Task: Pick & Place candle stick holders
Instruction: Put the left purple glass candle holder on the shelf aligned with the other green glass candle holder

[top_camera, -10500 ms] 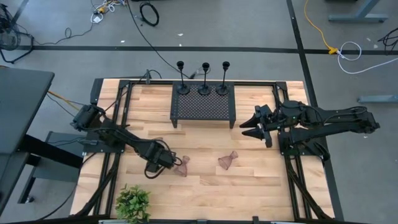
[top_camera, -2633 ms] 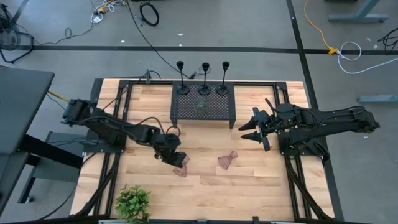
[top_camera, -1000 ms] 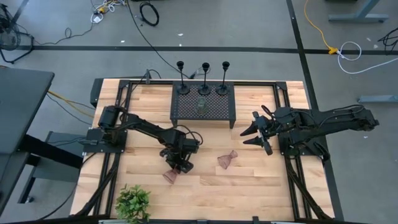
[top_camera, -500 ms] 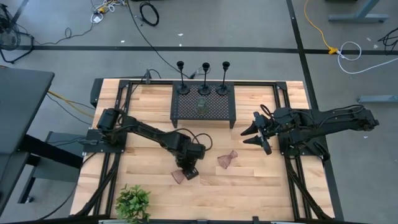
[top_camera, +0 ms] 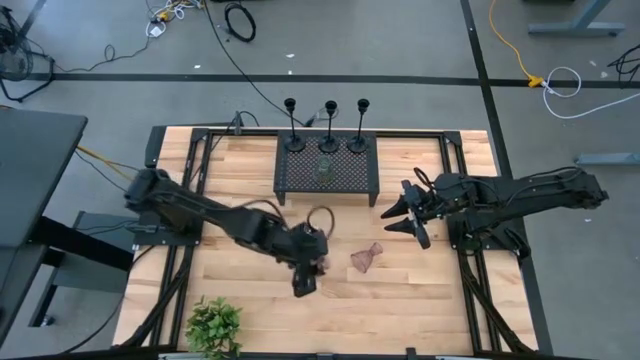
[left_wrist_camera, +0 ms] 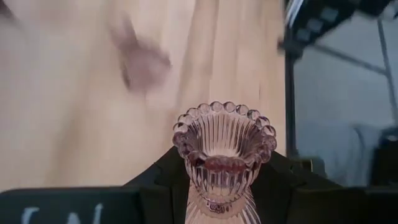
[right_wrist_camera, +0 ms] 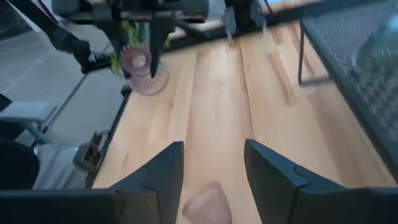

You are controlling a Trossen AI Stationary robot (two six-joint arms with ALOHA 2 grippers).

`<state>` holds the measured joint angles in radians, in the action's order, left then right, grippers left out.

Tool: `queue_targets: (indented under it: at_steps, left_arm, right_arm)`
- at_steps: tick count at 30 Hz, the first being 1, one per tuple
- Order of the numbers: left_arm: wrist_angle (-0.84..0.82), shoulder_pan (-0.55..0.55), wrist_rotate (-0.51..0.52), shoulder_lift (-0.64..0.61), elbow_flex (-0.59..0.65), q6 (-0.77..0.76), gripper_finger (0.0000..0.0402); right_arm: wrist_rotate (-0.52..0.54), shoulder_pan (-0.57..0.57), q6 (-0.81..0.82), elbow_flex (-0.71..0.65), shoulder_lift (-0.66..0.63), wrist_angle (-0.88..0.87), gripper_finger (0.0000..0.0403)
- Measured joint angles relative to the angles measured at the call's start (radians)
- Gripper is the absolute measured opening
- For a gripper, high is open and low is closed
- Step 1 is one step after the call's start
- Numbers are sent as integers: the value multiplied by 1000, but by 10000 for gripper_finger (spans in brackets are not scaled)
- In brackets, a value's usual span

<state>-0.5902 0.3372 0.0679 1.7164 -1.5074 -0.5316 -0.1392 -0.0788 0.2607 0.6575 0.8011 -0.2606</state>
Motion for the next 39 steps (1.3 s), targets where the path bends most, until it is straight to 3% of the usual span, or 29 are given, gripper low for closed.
queue_targets:
  at_steps: [6,11,15,21,26,39]
  left_arm:
    - [130,-38,116,-125,0,252,134]
    - [205,-100,102,-171,0,420,134]
    - [287,-159,26,-175,0,489,134]
    - [348,-237,-45,-175,0,528,134]
    - [452,-284,-161,-175,9,543,134]
    - [537,-349,-206,-175,76,537,134]
  right_arm:
    - [-9,-1,-38,0,53,176,168]
    - [-9,-1,-67,0,101,344,168]
    - [-8,-1,-97,1,150,473,168]
    - [-5,-1,-166,1,212,597,168]
    - [88,-1,-222,1,236,657,168]
    - [105,-1,-280,0,267,768,171]
